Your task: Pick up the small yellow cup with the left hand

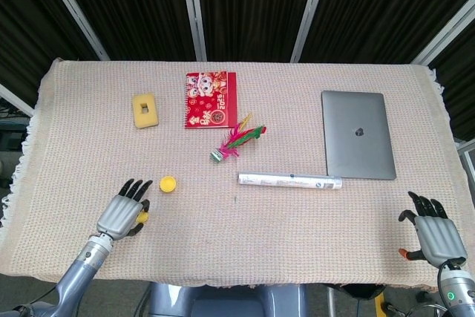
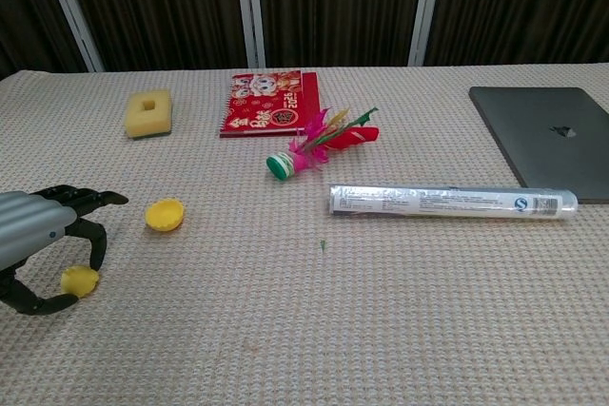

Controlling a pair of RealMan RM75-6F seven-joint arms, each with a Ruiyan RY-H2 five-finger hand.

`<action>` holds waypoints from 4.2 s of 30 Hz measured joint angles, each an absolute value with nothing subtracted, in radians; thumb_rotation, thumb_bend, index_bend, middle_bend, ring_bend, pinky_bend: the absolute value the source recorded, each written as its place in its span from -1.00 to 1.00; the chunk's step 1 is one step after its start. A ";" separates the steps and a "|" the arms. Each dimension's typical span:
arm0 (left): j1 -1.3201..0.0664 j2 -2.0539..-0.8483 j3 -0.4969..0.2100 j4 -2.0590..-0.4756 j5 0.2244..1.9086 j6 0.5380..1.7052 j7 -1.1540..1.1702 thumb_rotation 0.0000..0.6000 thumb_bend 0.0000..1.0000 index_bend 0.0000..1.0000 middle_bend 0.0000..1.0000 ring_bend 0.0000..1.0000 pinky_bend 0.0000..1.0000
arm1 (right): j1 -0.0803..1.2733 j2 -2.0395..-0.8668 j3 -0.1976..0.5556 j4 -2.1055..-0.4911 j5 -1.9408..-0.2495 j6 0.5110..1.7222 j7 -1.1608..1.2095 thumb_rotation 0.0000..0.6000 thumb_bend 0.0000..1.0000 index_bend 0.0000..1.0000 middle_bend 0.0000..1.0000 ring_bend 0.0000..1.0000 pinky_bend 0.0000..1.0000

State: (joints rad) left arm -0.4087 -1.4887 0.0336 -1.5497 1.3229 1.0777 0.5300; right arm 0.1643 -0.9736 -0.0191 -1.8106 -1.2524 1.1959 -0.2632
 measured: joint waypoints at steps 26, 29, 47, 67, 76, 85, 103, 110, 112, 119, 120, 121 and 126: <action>-0.481 -1.419 -0.050 -1.576 1.318 1.076 0.543 1.00 -0.36 -0.03 -1.00 -1.00 -1.00 | 0.164 -0.974 -0.018 -1.810 -1.252 1.196 -0.264 1.00 -1.00 -0.26 -1.00 -1.00 -1.00; -0.502 -1.438 -0.065 -1.551 1.297 1.056 0.555 1.00 -0.36 -0.03 -1.00 -1.00 -1.00 | 0.164 -0.974 -0.018 -1.810 -1.251 1.195 -0.262 1.00 -1.00 -0.26 -1.00 -1.00 -1.00; -0.566 -1.587 -0.082 -1.399 1.284 1.029 0.549 1.00 -0.36 -0.02 -1.00 -1.00 -1.00 | 0.165 -0.972 -0.018 -1.810 -1.250 1.190 -0.258 1.00 -1.00 -0.26 -1.00 -1.00 -1.00; -0.605 -1.604 -0.094 -1.383 1.273 1.021 0.551 1.00 -0.36 -0.02 -1.00 -1.00 -1.00 | 0.165 -0.972 -0.017 -1.809 -1.250 1.189 -0.257 1.00 -1.00 -0.26 -1.00 -1.00 -1.00; -0.626 -1.646 -0.097 -1.336 1.264 1.008 0.543 1.00 -0.36 -0.02 -1.00 -1.00 -1.00 | 0.166 -0.971 -0.017 -1.810 -1.250 1.188 -0.254 1.00 -1.00 -0.26 -1.00 -1.00 -1.00; -0.635 -1.665 -0.092 -1.315 1.266 1.007 0.536 1.00 -0.36 -0.01 -1.00 -1.00 -1.00 | 0.166 -0.970 -0.017 -1.810 -1.250 1.187 -0.252 1.00 -1.00 -0.26 -1.00 -1.00 -1.00; -0.635 -1.627 -0.078 -1.342 1.293 1.021 0.511 1.00 -0.72 -0.33 -1.00 -1.00 -1.00 | 0.166 -0.971 -0.018 -1.809 -1.252 1.188 -0.253 1.00 -1.00 -0.26 -1.00 -1.00 -1.00; -0.628 -1.553 -0.061 -1.403 1.320 1.032 0.506 1.00 -0.74 -0.41 -1.00 -1.00 -1.00 | 0.166 -0.971 -0.017 -1.810 -1.250 1.188 -0.252 1.00 -1.00 -0.26 -1.00 -1.00 -1.00; -0.621 -1.507 -0.052 -1.441 1.332 1.039 0.505 1.00 -0.74 -0.42 -1.00 -1.00 -1.00 | 0.166 -0.971 -0.018 -1.809 -1.251 1.186 -0.254 1.00 -1.00 -0.26 -1.00 -1.00 -1.00; -0.548 -1.284 0.015 -1.616 1.362 1.097 0.491 1.00 -0.74 -0.48 -1.00 -1.00 -1.00 | 0.167 -0.972 -0.017 -1.811 -1.242 1.185 -0.261 1.00 -1.00 -0.26 -1.00 -1.00 -1.00; -0.526 -1.241 0.035 -1.647 1.366 1.112 0.487 1.00 -0.74 -0.48 -1.00 -1.00 -1.00 | 0.167 -0.972 -0.017 -1.812 -1.242 1.186 -0.264 1.00 -1.00 -0.26 -1.00 -1.00 -1.00; -0.506 -1.212 0.051 -1.667 1.369 1.126 0.483 1.00 -0.74 -0.48 -1.00 -1.00 -1.00 | 0.167 -0.974 -0.017 -1.812 -1.244 1.189 -0.267 1.00 -1.00 -0.27 -1.00 -1.00 -1.00; -0.386 -1.147 0.124 -1.708 1.385 1.222 0.424 1.00 -0.71 -0.48 -1.00 -1.00 -1.00 | 0.166 -0.978 -0.017 -1.811 -1.245 1.194 -0.278 1.00 -1.00 -0.35 -1.00 -1.00 -1.00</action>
